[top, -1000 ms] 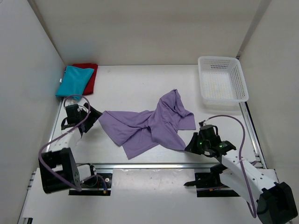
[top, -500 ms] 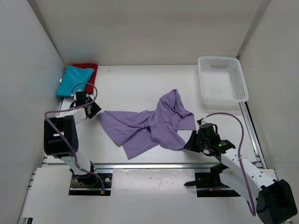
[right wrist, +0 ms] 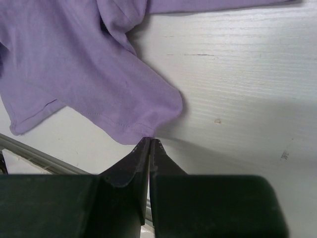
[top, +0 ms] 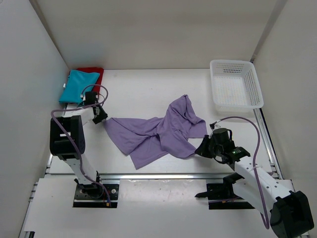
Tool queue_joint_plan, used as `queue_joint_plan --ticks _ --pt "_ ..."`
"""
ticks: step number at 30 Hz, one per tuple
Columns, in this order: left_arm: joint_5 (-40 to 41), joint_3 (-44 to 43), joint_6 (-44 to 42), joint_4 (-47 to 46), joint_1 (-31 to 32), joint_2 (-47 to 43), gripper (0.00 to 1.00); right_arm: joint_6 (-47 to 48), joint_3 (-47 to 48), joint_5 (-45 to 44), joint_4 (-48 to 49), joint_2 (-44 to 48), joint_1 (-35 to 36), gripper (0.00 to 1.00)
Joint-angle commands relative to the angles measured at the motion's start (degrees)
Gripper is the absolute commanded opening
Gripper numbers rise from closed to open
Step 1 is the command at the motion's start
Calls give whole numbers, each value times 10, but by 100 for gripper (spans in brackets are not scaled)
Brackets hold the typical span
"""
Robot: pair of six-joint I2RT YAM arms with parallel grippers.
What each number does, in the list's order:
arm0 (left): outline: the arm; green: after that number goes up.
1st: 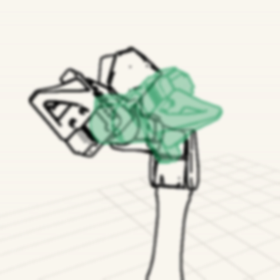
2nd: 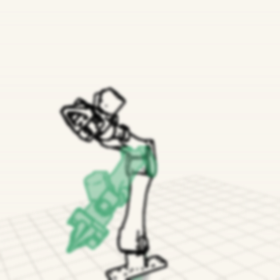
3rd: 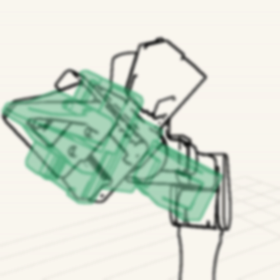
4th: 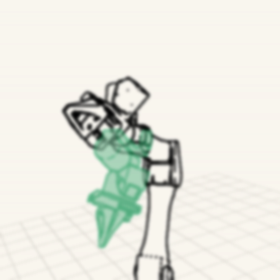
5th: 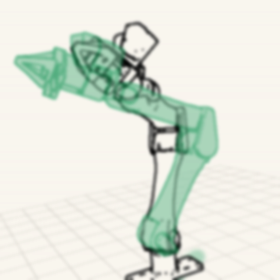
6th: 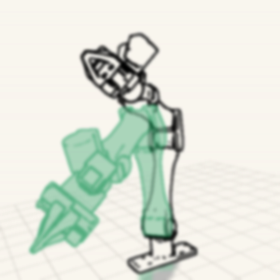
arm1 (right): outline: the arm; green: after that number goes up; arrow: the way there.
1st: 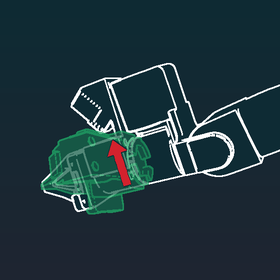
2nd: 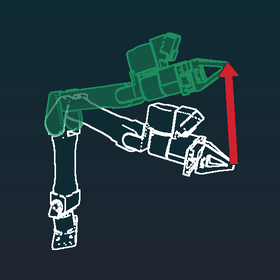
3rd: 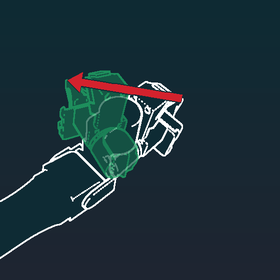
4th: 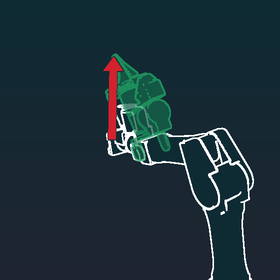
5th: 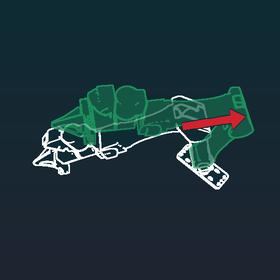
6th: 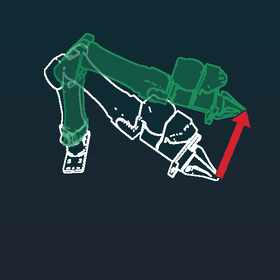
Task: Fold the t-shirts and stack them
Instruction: Flatten out the tshirt
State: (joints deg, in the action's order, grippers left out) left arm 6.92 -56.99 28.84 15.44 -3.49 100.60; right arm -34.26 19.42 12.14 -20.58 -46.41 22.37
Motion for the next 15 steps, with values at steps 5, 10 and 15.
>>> queue_joint_plan --ticks 5,10,15 --pt "12 -14 -22 54 13 20 36 14 25 3 29 20 -2 0" --pt "16 -5 -24 65 16 13 46 18 24 10 30 20 -11 0" --pt "19 1 -34 77 20 7 34 24 32 16 29 24 -13 0"
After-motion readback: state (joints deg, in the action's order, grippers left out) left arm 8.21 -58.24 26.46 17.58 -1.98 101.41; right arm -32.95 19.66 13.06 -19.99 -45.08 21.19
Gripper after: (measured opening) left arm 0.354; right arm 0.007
